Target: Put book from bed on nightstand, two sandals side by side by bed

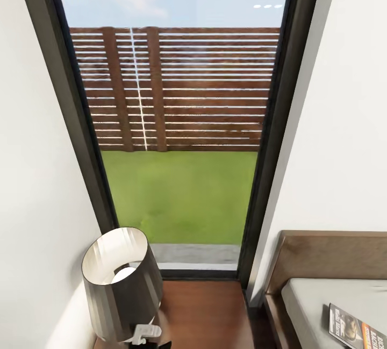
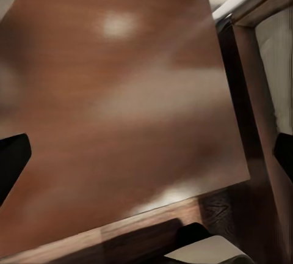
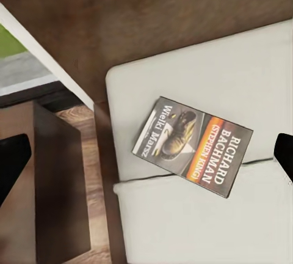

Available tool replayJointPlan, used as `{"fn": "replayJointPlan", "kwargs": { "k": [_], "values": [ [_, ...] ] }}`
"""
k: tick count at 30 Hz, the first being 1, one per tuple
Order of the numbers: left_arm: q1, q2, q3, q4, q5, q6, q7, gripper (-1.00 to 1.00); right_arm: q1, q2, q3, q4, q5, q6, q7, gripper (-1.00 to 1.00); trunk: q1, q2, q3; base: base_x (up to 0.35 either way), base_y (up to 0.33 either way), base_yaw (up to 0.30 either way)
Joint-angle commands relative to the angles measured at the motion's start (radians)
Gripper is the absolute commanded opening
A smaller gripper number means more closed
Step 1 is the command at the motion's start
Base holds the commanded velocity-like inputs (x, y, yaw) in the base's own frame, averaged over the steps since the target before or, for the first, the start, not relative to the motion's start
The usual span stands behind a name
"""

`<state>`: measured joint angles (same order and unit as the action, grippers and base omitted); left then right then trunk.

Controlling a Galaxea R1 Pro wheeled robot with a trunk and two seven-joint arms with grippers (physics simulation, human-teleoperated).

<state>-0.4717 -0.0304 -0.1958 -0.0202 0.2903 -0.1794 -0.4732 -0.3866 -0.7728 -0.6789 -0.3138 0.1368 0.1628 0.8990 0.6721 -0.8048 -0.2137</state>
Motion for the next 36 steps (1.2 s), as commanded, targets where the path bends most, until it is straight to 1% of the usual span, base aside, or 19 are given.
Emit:
{"fn": "replayJointPlan", "kwargs": {
  "k": [1, 4, 12, 17, 36],
  "values": [
    [-0.001, -0.002, -0.008, 0.002, 0.009, -0.005, -0.002, 1.00, -0.001, 0.001, -0.008, -0.001, 0.009, -0.003, 0.006, 1.00, 0.000, -0.001, -0.001, 0.000, 0.000, 0.000],
    [-0.001, -0.006, -0.008, 0.002, 0.009, -0.005, -0.001, 1.00, -0.001, 0.002, -0.007, 0.001, 0.009, -0.030, 0.006, 1.00, 0.000, -0.001, -0.001, 0.000, 0.000, 0.000],
    [-0.001, -0.006, -0.008, 0.001, 0.009, -0.005, 0.001, 1.00, -0.001, 0.003, -0.005, 0.004, 0.009, -0.044, 0.006, 1.00, 0.000, -0.001, -0.002, 0.000, 0.000, 0.000],
    [-0.001, -0.006, -0.008, 0.002, 0.009, -0.005, -0.001, 1.00, -0.001, 0.003, -0.007, 0.009, 0.007, -0.088, 0.007, 1.00, 0.000, -0.001, -0.008, 0.000, 0.000, 0.000],
    [-0.001, -0.006, -0.008, 0.001, 0.009, -0.005, -0.001, 1.00, -0.001, 0.003, -0.007, 0.012, 0.006, -0.101, 0.008, 1.00, 0.000, -0.001, -0.038, 0.000, 0.000, 0.000]
  ]
}}
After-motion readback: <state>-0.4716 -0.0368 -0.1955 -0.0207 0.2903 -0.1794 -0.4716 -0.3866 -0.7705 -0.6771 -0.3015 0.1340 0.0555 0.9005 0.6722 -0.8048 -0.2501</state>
